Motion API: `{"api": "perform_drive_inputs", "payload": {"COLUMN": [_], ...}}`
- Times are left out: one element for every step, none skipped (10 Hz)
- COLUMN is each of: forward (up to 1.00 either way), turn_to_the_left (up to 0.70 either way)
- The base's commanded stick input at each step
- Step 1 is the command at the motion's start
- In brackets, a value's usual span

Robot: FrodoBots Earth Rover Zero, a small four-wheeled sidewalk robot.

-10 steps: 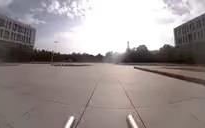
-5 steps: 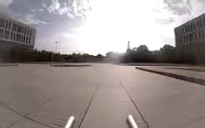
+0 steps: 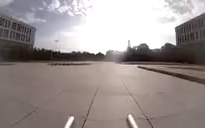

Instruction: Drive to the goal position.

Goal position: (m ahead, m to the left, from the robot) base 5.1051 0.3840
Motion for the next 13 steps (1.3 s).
{"api": "perform_drive_inputs", "payload": {"forward": [1.0, 1.0, 1.0, 1.0, 1.0, 1.0, 1.0, 1.0, 1.0, 1.0, 1.0, 1.0, 1.0], "turn_to_the_left": [0.0, 0.0, 0.0, 0.0, 0.0, 0.0, 0.0, 0.0, 0.0, 0.0, 0.0, 0.0, 0.0]}}
